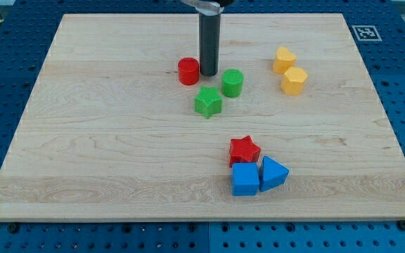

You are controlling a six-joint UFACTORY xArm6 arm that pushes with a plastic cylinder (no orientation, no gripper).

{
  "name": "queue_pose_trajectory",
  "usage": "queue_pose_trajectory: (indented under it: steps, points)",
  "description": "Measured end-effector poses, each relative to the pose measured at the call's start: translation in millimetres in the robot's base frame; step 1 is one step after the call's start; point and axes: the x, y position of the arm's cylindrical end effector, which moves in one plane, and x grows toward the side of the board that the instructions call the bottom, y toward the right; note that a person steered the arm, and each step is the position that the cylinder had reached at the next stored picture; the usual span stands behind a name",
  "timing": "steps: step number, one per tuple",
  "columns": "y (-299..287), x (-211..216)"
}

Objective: Slide the red circle diagonally bottom left to the green star

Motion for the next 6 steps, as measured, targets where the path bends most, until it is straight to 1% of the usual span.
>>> queue_pose_trajectory:
  steps: [1, 2, 4, 6]
  points:
    - [-6.3, -21.2]
    - [-36.9, -14.5]
    - [-41.7, 58.9]
    - [-55.7, 49.9]
